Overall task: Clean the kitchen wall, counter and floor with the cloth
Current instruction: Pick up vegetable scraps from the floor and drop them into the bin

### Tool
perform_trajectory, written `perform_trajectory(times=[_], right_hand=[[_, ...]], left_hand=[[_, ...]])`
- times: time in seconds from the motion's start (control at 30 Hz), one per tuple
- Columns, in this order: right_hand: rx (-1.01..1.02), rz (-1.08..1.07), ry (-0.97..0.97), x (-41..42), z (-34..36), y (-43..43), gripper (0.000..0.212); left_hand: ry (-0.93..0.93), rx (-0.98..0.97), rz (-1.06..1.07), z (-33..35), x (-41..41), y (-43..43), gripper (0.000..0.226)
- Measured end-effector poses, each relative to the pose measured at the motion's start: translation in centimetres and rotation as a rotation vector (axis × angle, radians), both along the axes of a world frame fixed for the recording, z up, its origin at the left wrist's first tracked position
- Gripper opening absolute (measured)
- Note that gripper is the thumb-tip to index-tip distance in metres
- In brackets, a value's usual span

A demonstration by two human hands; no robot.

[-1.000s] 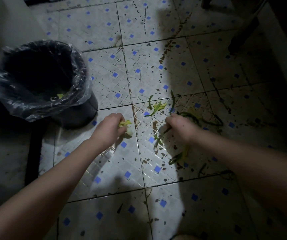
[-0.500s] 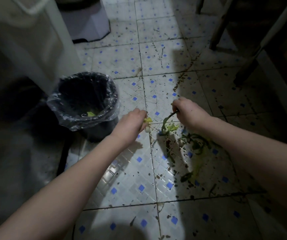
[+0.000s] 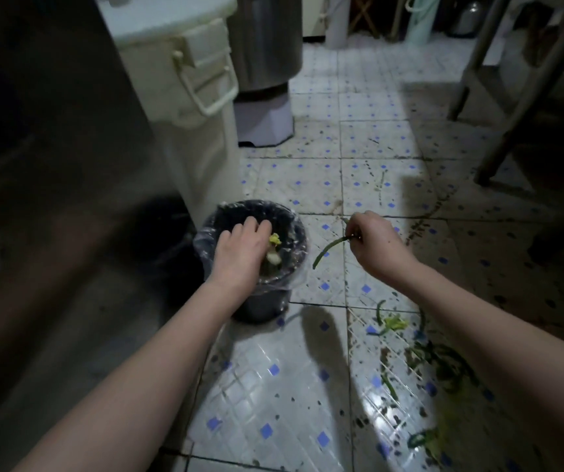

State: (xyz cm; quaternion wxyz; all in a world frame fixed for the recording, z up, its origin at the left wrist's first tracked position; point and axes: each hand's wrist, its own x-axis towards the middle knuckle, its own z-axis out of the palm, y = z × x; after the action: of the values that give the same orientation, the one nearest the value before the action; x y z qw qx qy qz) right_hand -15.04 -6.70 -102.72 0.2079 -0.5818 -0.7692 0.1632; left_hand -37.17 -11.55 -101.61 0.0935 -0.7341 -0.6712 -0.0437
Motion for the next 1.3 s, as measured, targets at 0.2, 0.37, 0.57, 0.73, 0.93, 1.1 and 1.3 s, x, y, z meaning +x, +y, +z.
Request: perform_trajectory(times=[0.2, 0.37, 0.57, 0.73, 0.93, 1.1, 1.3], right_hand=[[0.047, 0.083, 0.048, -3.7, -0.3, 0.5, 0.017], [0.034, 0.14, 0.064, -6.2, -0.7, 0.3, 0.014], [0.052, 0.154, 0.092, -9.5, -0.6, 0.6, 0.016], [0.037, 0.183, 0.099, -12.2, -0.9, 0.4, 0.019], [0.005, 0.244, 0.013, -11.8, -1.3, -0.1, 0.028], [0.029, 0.152, -0.094, -8.3, -1.3, -0.3, 0.029], [-0.034, 0.085, -0.196, -2.2, -2.0, -1.6, 0.039]], left_hand=[[-0.112, -0.002, 0.084, -0.2, -2.6, 0.3, 0.035], [-0.22, -0.068, 0.039, -1.1, -3.9, 0.1, 0.055], [-0.222, -0.065, 0.087, -1.6, -5.3, -1.2, 0.06], [-0.253, -0.019, 0.118, -1.5, -5.9, -2.3, 0.055], [-0.232, 0.02, 0.153, -1.3, -6.3, -2.8, 0.041], [-0.13, 0.012, 0.123, -1.3, -4.5, -2.3, 0.037], [-0.126, -0.013, 0.023, -1.5, 0.1, -1.4, 0.028]])
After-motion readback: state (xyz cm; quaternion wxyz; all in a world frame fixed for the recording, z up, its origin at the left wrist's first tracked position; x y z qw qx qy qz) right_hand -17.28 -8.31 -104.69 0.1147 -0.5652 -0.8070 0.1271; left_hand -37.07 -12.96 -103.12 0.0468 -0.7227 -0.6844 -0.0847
